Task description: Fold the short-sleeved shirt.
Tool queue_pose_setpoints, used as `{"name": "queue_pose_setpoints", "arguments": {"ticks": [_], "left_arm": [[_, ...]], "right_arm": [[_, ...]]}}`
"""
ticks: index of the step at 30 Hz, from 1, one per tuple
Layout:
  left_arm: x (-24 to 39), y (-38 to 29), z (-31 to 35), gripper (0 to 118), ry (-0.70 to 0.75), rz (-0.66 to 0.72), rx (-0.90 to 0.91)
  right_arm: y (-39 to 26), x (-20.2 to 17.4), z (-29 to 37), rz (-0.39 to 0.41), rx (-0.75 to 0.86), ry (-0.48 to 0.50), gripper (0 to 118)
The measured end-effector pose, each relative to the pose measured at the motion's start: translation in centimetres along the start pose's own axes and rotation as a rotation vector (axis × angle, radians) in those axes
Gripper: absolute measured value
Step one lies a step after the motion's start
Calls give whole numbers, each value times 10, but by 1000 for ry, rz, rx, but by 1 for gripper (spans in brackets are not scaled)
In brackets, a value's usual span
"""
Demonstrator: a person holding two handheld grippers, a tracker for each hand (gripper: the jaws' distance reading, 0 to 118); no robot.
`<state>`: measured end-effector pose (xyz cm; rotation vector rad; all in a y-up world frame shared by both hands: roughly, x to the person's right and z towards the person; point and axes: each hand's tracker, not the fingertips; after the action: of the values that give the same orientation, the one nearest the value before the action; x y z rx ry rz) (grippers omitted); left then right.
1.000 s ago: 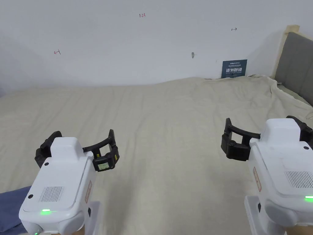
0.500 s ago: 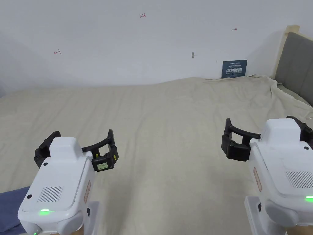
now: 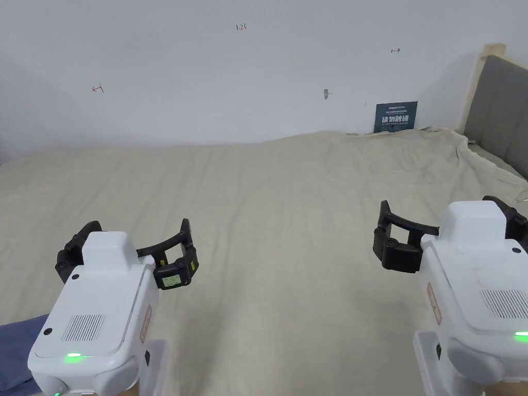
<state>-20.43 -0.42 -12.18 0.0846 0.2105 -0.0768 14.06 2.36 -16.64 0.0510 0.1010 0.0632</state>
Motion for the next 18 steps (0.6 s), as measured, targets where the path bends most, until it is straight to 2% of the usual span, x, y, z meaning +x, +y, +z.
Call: {"name": "queue_pose_setpoints", "arguments": {"ticks": [18], "left_arm": [[0,0,1,118,0,6,1]], "right_arm": [[-1,0,1,1,-4,5,116]]}}
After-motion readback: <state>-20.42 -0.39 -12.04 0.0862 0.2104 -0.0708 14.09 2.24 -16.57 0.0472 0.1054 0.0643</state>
